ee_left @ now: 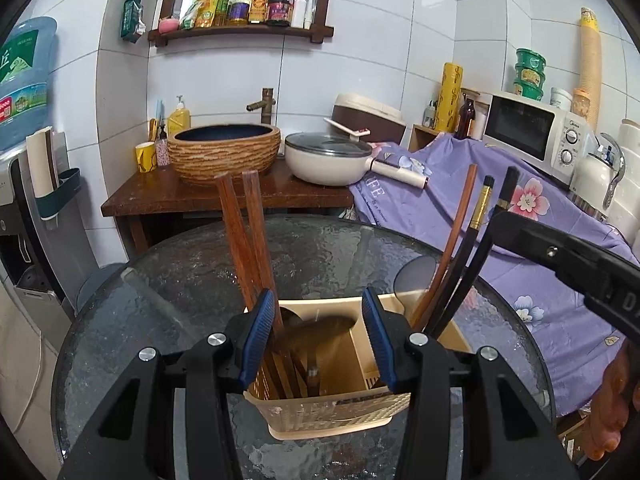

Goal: Organize utensils
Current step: 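Lower the spoon and chopstick into the basket and open both tools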

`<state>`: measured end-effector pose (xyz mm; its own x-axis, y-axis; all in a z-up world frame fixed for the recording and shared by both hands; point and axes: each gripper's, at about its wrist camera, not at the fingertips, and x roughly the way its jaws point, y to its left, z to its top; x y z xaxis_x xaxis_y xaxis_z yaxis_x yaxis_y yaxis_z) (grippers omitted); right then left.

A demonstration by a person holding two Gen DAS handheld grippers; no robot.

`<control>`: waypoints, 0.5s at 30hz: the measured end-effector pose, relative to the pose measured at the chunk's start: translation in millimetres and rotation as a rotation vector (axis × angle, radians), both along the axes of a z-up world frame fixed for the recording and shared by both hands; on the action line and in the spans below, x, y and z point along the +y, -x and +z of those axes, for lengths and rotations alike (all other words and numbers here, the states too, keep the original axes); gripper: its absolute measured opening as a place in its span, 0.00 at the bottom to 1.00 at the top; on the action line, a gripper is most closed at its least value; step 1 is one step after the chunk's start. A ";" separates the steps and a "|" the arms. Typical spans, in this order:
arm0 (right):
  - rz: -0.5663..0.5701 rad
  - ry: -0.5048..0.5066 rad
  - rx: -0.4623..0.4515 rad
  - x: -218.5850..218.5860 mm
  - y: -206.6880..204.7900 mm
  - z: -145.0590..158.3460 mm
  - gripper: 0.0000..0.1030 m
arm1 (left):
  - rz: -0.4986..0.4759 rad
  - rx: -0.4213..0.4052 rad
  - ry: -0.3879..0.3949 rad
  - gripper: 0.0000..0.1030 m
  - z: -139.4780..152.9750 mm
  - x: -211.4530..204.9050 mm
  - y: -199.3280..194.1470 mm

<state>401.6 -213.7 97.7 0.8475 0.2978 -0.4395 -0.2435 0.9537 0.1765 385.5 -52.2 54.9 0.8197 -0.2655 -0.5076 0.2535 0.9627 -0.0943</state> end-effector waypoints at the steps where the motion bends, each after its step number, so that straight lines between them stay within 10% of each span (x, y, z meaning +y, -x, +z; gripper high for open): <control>1: 0.004 0.007 0.004 0.0 -0.5 -1.2 0.09 | -0.003 -0.014 0.003 0.52 2.3 0.6 3.6; 3: -0.004 0.021 -0.014 -1.6 1.7 -1.4 0.13 | -0.006 -0.034 0.014 0.60 7.6 2.4 10.6; 6: -0.017 0.006 -0.053 -7.7 9.4 2.1 0.47 | -0.012 -0.075 0.024 0.66 17.0 4.8 24.9; 15: -0.042 -0.002 -0.152 -22.9 62.5 6.5 0.70 | 0.025 -0.205 -0.008 0.92 31.7 23.1 87.0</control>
<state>339.1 -236.6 104.2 0.9158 0.2618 -0.3046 -0.2277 0.9632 0.1430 298.6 -29.1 86.6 0.9124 -0.2405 -0.3312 0.2427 0.9695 -0.0351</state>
